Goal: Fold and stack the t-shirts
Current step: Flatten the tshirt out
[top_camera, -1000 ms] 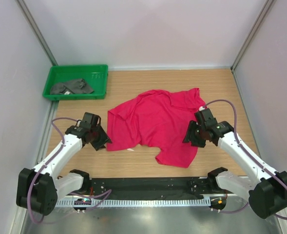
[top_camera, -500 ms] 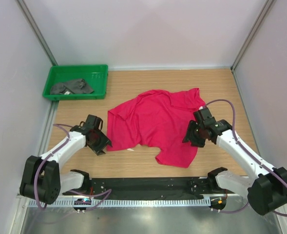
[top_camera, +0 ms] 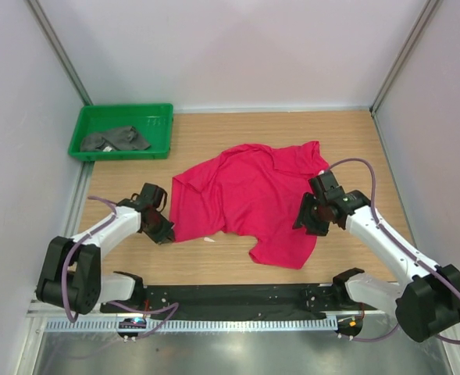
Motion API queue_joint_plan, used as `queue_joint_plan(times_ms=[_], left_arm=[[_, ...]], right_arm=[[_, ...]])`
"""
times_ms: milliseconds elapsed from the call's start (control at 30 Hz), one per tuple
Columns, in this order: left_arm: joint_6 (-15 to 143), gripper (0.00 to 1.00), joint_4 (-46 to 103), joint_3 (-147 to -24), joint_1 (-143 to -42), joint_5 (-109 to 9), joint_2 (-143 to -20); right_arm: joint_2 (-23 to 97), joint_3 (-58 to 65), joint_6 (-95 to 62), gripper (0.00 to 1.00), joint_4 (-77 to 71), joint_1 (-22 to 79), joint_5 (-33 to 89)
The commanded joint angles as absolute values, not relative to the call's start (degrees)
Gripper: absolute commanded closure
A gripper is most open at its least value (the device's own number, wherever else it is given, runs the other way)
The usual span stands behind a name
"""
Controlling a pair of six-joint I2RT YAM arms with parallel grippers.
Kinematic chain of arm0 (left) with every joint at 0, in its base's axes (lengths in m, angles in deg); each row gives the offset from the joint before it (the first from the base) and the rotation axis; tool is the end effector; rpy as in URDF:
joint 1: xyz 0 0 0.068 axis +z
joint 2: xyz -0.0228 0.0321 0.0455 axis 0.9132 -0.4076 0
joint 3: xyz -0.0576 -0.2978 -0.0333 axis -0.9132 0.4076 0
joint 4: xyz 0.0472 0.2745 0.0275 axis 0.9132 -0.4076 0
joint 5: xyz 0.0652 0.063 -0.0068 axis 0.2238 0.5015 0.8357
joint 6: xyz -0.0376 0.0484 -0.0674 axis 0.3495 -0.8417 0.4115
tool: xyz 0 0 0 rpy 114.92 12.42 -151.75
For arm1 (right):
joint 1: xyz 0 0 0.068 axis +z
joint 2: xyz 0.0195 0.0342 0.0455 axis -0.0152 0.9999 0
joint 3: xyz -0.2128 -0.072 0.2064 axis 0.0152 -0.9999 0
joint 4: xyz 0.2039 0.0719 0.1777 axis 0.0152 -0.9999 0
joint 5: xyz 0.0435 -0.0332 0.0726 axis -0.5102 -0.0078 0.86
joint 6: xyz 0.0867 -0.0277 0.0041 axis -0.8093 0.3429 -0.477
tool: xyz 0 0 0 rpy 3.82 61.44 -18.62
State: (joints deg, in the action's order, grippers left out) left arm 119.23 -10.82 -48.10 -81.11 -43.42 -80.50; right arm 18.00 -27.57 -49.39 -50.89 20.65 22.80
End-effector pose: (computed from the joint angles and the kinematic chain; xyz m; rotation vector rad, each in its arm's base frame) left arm 0.2090 -0.0595 0.1267 -1.2803 2.6841 -0.2676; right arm 0.1986 0.0814 0.2120 0.4249 2.7419 0.3441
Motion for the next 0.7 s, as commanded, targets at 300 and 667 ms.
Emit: queue_joint_plan(times_ms=[300,667], left_arm=[[110.1,1.0,-17.4,-53.7,-80.5,-30.1,-65.2],[107.8,1.0,-17.9,-56.4,-80.5,-33.4,-64.9]], right_arm=[[19.3,-32.6,-50.0,0.5,-54.4,20.3,24.0],[11.1,-46.5,-58.5,0.44,-48.5,20.4,35.8]])
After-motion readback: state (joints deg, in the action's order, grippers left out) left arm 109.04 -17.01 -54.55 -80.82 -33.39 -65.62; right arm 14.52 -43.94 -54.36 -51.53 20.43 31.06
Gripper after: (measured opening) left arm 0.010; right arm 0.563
